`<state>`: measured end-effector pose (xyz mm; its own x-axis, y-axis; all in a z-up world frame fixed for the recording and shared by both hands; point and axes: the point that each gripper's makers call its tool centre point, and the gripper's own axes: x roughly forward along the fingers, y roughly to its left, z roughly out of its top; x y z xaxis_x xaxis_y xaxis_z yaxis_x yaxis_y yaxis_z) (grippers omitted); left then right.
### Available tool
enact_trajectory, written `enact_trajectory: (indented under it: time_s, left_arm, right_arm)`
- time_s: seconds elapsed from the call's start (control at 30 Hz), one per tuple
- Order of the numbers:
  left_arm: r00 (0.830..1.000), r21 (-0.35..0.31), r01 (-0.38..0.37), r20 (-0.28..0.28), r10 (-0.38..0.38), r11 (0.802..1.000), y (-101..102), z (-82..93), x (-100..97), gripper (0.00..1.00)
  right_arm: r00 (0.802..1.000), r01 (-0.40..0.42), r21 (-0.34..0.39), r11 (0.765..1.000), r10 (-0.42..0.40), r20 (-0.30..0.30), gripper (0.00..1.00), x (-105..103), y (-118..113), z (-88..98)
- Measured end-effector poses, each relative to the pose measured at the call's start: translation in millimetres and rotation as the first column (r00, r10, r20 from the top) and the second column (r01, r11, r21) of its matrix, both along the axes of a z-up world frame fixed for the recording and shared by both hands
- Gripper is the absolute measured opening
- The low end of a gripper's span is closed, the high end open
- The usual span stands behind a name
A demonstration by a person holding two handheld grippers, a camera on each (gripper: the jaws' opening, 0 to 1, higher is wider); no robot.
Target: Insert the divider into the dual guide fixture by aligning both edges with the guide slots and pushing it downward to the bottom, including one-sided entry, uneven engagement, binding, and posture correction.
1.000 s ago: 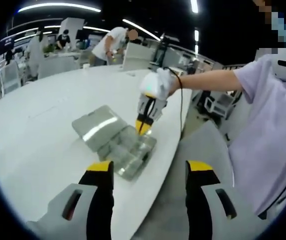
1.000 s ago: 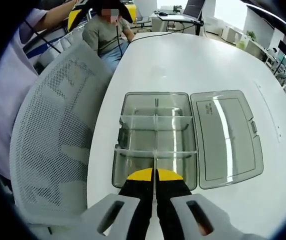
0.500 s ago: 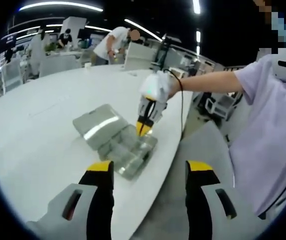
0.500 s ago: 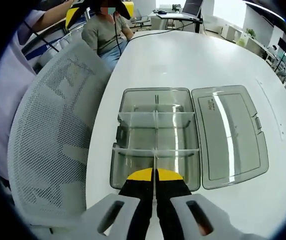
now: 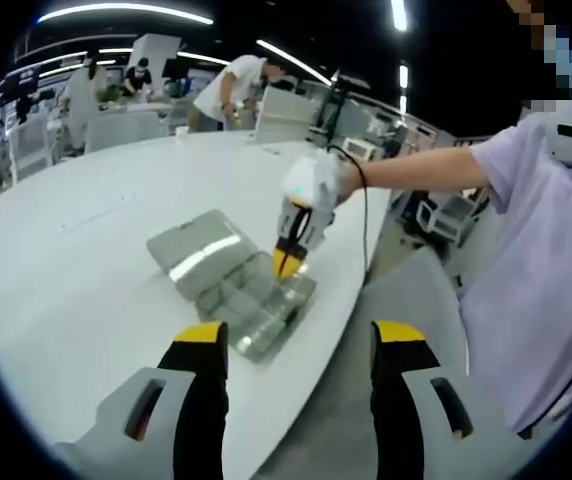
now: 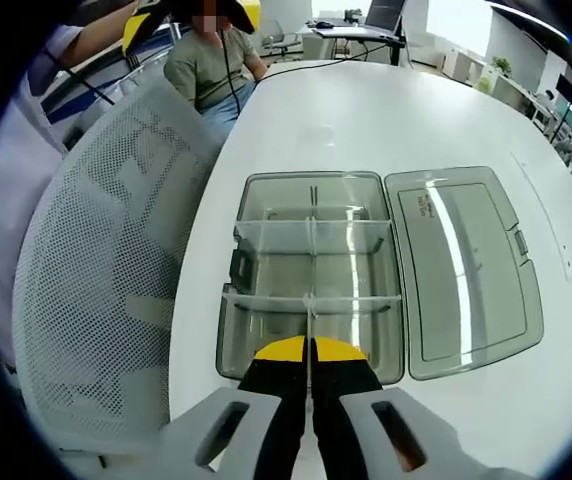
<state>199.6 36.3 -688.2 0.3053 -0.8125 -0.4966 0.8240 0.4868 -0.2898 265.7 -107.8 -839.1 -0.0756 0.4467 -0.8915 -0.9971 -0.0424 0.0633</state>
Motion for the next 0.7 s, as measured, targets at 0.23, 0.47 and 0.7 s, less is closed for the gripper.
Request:
enact_trajectory:
  time_s: [0.23, 0.47, 0.7]
  left_arm:
    - [0.998, 0.000, -0.058, 0.011, 0.058, 0.998, -6, 2.8, -3.9, 0.55]
    - [0.994, 0.006, -0.112, 0.018, 0.112, 0.994, -10, 4.7, -10.8, 0.55]
    - [0.990, 0.011, -0.139, 0.026, 0.139, 0.990, -13, 9.3, -18.8, 0.55]
  right_arm:
    - [1.000, -0.007, 0.021, 1.000, 0.007, -0.009, 0.00, -2, 0, 1.3]
    - [1.000, 0.007, 0.035, 0.999, -0.007, -0.013, 0.00, -4, 0, 2.1]
    - [0.999, 0.048, 0.050, 0.998, -0.047, -0.021, 0.00, -5, -1, 2.3]
